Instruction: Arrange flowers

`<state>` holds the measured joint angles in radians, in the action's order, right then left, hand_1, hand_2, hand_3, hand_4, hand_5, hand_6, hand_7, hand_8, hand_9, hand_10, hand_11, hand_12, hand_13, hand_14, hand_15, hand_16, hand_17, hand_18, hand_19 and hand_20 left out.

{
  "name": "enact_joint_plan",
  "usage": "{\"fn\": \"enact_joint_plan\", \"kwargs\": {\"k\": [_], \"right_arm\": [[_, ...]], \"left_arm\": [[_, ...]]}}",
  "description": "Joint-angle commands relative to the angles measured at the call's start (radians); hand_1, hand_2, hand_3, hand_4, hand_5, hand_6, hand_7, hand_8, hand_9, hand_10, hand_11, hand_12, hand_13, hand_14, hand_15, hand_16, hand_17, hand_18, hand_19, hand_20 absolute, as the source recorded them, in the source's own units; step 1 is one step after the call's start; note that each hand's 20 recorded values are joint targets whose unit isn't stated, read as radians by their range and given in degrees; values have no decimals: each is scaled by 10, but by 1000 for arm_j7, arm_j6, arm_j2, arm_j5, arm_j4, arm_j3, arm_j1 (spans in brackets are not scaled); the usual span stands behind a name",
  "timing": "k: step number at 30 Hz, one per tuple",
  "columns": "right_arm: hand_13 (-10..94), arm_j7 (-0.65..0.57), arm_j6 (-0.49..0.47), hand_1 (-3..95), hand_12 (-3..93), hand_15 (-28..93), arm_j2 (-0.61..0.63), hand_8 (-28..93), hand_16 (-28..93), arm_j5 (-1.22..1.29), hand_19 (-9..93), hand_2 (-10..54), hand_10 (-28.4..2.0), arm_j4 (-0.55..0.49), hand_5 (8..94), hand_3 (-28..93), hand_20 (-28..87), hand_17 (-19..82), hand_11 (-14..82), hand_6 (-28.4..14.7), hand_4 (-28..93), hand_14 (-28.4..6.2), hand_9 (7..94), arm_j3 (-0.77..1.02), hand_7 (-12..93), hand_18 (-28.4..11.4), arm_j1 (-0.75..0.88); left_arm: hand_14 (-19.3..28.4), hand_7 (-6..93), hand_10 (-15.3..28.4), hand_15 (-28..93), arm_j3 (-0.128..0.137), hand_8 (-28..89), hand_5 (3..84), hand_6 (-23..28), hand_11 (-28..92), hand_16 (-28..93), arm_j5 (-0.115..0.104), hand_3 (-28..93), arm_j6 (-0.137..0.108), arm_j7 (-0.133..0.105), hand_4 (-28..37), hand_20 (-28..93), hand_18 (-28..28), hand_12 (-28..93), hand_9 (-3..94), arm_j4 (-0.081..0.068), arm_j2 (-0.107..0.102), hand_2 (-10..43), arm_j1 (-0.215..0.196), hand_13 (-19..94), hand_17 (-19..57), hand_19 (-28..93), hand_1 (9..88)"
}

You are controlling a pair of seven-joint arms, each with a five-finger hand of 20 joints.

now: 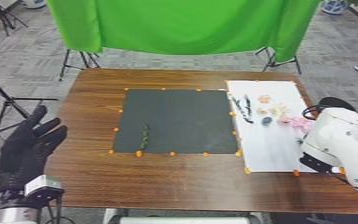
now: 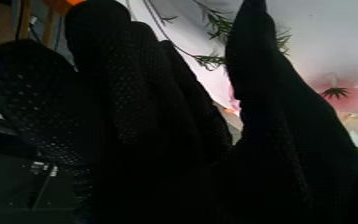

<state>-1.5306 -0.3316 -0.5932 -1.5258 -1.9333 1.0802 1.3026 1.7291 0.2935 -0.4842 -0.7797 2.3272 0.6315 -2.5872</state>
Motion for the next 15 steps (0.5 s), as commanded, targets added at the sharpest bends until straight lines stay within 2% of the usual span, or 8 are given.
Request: {"fn": "enact_joint_plan", "kwargs": {"k": [1,2,3,6,7,8,11,15], "right_arm": [[784,-7,-33,584,40,515,11,-69,-13,-25,835,-41,-284,18,775,545,-283,700,106,-281,-102,-135,768,-74,167,-101,-43],[777,4,-24,590,40,518,15,-68,-16,-28,831,-43,-284,30,775,545,-283,697,103,-280,-102,-141,769,-99,168,-101,-65],[769,4,-19,601,39,520,18,-67,-20,-27,823,-43,-284,36,775,541,-283,691,103,-279,-103,-146,773,-114,168,-102,-74],[755,20,17,630,60,535,14,-59,-35,-2,809,-44,-284,58,765,523,-283,675,137,-260,-106,-166,805,-127,155,-107,-101],[763,18,15,638,78,546,12,15,-36,-2,809,-48,-284,62,746,516,-283,674,170,-244,-113,-172,821,-128,132,-108,-101],[766,25,25,641,85,550,12,39,-35,-13,810,-51,-284,64,739,516,-283,674,182,-237,-117,-173,825,-129,124,-109,-99],[771,41,68,676,100,551,20,124,-27,-31,813,-54,-284,63,741,493,-283,667,208,-222,-132,-174,827,-127,109,-117,-80],[749,59,109,698,108,554,28,149,-30,-55,795,-52,-284,56,750,471,-283,633,228,-210,-129,-203,825,-114,96,-144,-49]], "left_arm": [[259,101,192,551,-7,-79,356,86,285,-117,11,644,7,14,-207,50,260,110,326,2,21,68,5,214,-69,512,299],[259,101,192,552,-11,-79,356,86,285,-117,3,644,4,0,-207,50,260,110,326,2,11,67,7,214,-69,512,299],[259,101,192,552,-10,-79,356,86,285,-117,11,645,9,16,-207,50,260,110,326,1,19,67,11,214,-69,511,299],[259,101,192,552,-8,-79,356,86,286,-117,9,646,6,15,-207,49,260,110,326,3,19,67,12,214,-69,511,299],[259,101,192,553,-7,-79,356,86,287,-117,15,646,10,21,-207,49,260,110,326,2,22,67,14,214,-69,511,299],[259,101,192,553,-9,-79,356,86,287,-117,10,647,8,11,-207,49,260,110,326,2,16,67,13,214,-69,511,299],[259,102,192,553,-8,-79,356,86,287,-118,9,647,7,15,-209,49,259,109,326,1,21,67,14,214,-69,512,300],[259,102,192,553,-11,-79,357,86,287,-118,7,649,6,11,-209,49,260,109,326,1,22,67,9,214,-68,512,300]]}}
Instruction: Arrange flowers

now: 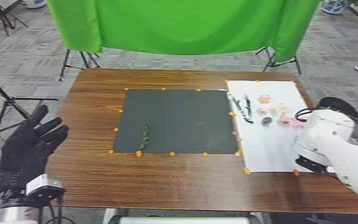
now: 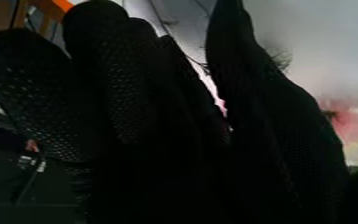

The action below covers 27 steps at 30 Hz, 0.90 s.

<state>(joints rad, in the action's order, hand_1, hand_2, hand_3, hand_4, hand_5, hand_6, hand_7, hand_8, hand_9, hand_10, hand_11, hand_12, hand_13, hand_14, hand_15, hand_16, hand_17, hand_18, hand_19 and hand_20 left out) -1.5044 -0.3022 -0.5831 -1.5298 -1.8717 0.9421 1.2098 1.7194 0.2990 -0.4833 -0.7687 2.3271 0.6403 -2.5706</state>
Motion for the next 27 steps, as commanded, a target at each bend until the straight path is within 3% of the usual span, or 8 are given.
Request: {"fn": "enact_joint_plan", "kwargs": {"k": [1,5,6,15,23,24,25,27], "right_arm": [[741,36,87,712,113,558,22,153,-31,-61,789,-53,-284,-6,764,474,-283,615,239,-204,-132,-213,821,16,103,-153,43],[728,69,124,738,121,581,29,172,-34,-92,794,-50,-284,-20,806,489,-283,579,286,-187,-138,-232,817,31,116,-180,71],[734,83,130,738,121,586,32,180,-32,-104,811,-50,-284,-21,812,495,-282,580,295,-185,-141,-229,818,25,119,-186,65],[821,151,254,680,137,582,58,248,14,-211,902,-53,-243,-54,838,630,-282,635,315,-154,-210,-169,859,33,126,-179,110],[886,164,311,656,141,554,76,267,39,-286,930,-58,-222,-86,856,674,-282,695,306,-133,-227,-128,903,50,138,-136,129],[893,164,309,654,143,546,74,268,44,-286,930,-60,-218,-85,857,677,-282,700,302,-130,-229,-121,908,45,138,-129,115],[898,159,310,652,145,542,76,269,49,-286,931,-61,-215,-92,859,679,-282,706,300,-126,-230,-116,911,59,137,-124,132],[907,145,312,651,148,535,69,270,55,-287,932,-62,-211,-98,859,681,-282,712,296,-124,-231,-110,916,64,137,-115,129]], "left_arm": [[259,102,192,553,-1,-79,357,86,287,-118,1,649,6,3,-209,49,259,109,326,1,13,67,-8,214,-68,512,300],[259,102,192,553,0,-79,356,86,287,-118,4,649,5,8,-209,49,259,109,327,2,17,68,-8,215,-68,512,300],[259,102,191,553,-2,-79,357,86,288,-118,-6,650,3,-7,-208,49,259,109,327,1,8,67,-9,215,-68,512,299],[259,102,191,554,-6,-80,357,87,288,-119,1,651,6,4,-209,49,258,108,327,1,16,67,-3,215,-68,512,299],[259,103,191,554,-1,-79,357,86,286,-119,3,650,5,8,-209,49,257,108,327,3,23,68,-8,215,-68,510,300],[259,103,191,554,-7,-79,357,86,287,-119,-15,650,-2,-17,-209,49,257,109,327,2,3,68,-9,215,-68,510,300],[259,103,191,554,-4,-80,357,86,287,-119,-4,650,4,1,-209,49,257,109,327,1,11,68,-6,215,-69,510,300],[258,103,191,553,-7,-80,357,86,287,-119,-9,650,5,-9,-209,50,257,108,327,1,7,68,-8,215,-69,511,299]]}}
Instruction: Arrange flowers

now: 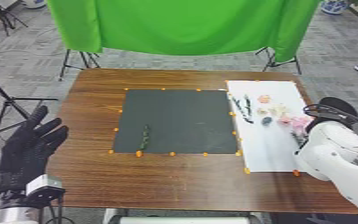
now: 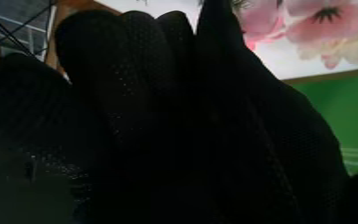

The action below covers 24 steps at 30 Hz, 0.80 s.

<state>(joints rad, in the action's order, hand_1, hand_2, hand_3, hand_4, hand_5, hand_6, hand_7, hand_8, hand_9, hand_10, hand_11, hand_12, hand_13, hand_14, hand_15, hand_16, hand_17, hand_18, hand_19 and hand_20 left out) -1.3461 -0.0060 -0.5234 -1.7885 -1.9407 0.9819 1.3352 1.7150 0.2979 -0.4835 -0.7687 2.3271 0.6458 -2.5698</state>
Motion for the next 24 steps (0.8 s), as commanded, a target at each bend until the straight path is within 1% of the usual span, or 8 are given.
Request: {"fn": "enact_joint_plan", "kwargs": {"k": [1,5,8,12,15,16,20,24], "right_arm": [[911,-24,27,648,149,529,7,269,57,-38,928,-64,-209,-33,860,685,-283,716,293,-124,-227,-106,918,23,136,-110,4],[923,-59,-37,583,146,488,-19,208,58,46,906,-74,-214,-36,824,662,-283,734,264,-137,-186,-100,915,66,111,-97,6],[898,-83,-62,480,132,462,-40,-42,41,108,873,-62,-258,-16,694,659,-283,730,231,-174,-170,-129,889,78,98,-105,-8],[866,-114,-88,450,111,457,-57,-64,13,166,846,-60,-283,11,594,617,-283,715,188,-220,-164,-163,873,79,68,-128,-26],[835,-124,-83,453,105,471,-64,-67,2,199,828,-59,-284,34,590,592,-283,692,167,-251,-160,-184,856,73,71,-146,-39],[826,-131,-84,454,105,480,-68,-69,-1,207,827,-59,-284,38,595,587,-283,684,170,-262,-158,-189,852,79,74,-152,-35],[806,-142,-96,461,104,513,-69,-77,-17,230,828,-57,-284,53,611,570,-283,648,204,-283,-149,-197,836,79,90,-172,-29],[774,-136,-88,493,106,573,-70,-94,-14,264,847,-54,-284,60,619,558,-283,604,356,-284,-141,-204,774,89,104,-199,-17]], "left_arm": [[258,103,192,553,-2,-80,357,86,287,-119,-8,650,2,-11,-209,50,257,108,327,3,1,68,-10,215,-68,510,300],[258,103,192,553,-5,-80,357,87,287,-119,-2,650,6,-3,-208,50,257,108,327,1,5,68,-5,215,-69,510,300],[258,102,192,554,-11,-79,358,88,286,-119,-9,649,4,-8,-209,50,257,108,327,0,1,68,1,215,-69,510,300],[259,102,192,554,-12,-79,358,88,285,-119,-3,649,5,-4,-209,50,256,109,327,0,2,68,4,215,-69,510,300],[259,102,192,554,-13,-79,358,88,286,-119,-7,650,7,-11,-209,51,257,109,327,-1,0,67,4,215,-69,510,299],[259,102,192,554,-9,-79,358,88,286,-119,8,650,8,13,-209,51,257,109,327,-1,14,67,12,215,-69,510,299],[259,102,192,554,-7,-79,359,89,286,-120,3,650,11,9,-209,51,257,109,327,-2,13,68,9,215,-68,510,299],[259,102,192,554,-6,-79,360,89,286,-119,9,650,14,16,-209,51,257,109,327,-2,15,68,9,216,-69,509,299]]}}
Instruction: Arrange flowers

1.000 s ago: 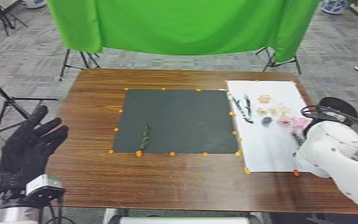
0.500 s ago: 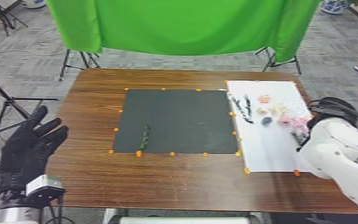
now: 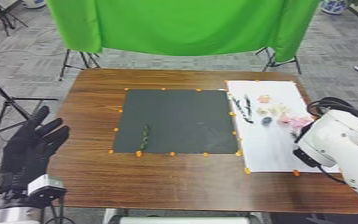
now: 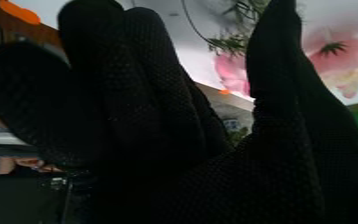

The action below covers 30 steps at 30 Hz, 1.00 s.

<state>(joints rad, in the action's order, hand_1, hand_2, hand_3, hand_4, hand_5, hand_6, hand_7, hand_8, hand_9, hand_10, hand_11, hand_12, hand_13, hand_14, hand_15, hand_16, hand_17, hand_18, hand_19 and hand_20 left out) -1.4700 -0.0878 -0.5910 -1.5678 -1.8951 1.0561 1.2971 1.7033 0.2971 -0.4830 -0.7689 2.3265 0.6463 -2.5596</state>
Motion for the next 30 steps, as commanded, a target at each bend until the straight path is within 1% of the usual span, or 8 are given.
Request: {"fn": "enact_joint_plan", "kwargs": {"k": [1,5,8,9,10,12,17,30], "right_arm": [[764,-10,1,500,109,598,-6,-99,-12,56,855,-52,-284,15,608,554,-283,596,394,-284,-140,-204,759,21,101,-203,24],[765,8,21,512,113,620,-13,-95,-8,73,887,-51,-284,15,600,548,-283,585,416,-284,-136,-197,751,12,89,-211,24],[772,14,43,518,121,611,-15,-81,7,52,906,-45,-279,14,608,560,-283,584,388,-253,-142,-194,757,-6,80,-214,26],[772,20,51,522,122,609,-17,-79,10,46,908,-43,-276,16,613,565,-283,584,378,-245,-143,-194,758,-16,81,-215,16],[773,23,71,526,125,606,-14,-75,16,44,911,-42,-274,11,624,576,-283,583,362,-230,-146,-194,759,-14,82,-217,28],[772,31,107,551,130,601,-13,-70,25,28,917,-37,-271,11,656,584,-283,579,338,-200,-157,-194,756,-29,88,-219,26],[774,46,179,698,175,568,-8,134,51,-39,931,-34,-221,6,767,508,-283,562,266,-161,-168,-182,812,-69,95,-216,31],[850,85,277,710,223,589,36,225,82,-212,932,-37,-191,-53,834,638,-88,613,306,-149,-279,-134,868,-49,115,-179,74]], "left_arm": [[259,102,192,554,5,-79,360,89,286,-119,10,650,11,18,-209,51,257,109,327,-2,15,68,2,215,-69,510,299],[259,102,192,554,3,-79,360,89,286,-119,10,650,14,19,-209,51,257,109,327,-4,12,68,5,216,-69,510,300],[258,102,193,554,0,-79,361,89,286,-119,13,650,15,27,-209,52,257,109,328,-3,17,68,10,216,-69,510,300],[259,102,193,554,-6,-79,361,89,286,-119,0,650,11,4,-209,52,257,109,327,-4,3,69,10,216,-69,510,300],[259,102,193,554,-2,-79,361,90,286,-119,15,650,17,29,-209,52,257,109,327,-5,16,69,15,216,-68,510,300],[259,101,192,554,-3,-79,361,90,286,-119,0,651,11,12,-208,52,257,109,328,-4,2,69,8,215,-68,510,299],[259,101,192,555,-4,-79,361,90,286,-119,5,649,12,23,-209,52,257,109,327,-4,8,69,12,216,-69,510,300],[259,101,192,556,6,-79,362,90,287,-120,19,651,15,44,-208,52,256,109,327,-1,29,69,7,215,-68,511,300]]}}
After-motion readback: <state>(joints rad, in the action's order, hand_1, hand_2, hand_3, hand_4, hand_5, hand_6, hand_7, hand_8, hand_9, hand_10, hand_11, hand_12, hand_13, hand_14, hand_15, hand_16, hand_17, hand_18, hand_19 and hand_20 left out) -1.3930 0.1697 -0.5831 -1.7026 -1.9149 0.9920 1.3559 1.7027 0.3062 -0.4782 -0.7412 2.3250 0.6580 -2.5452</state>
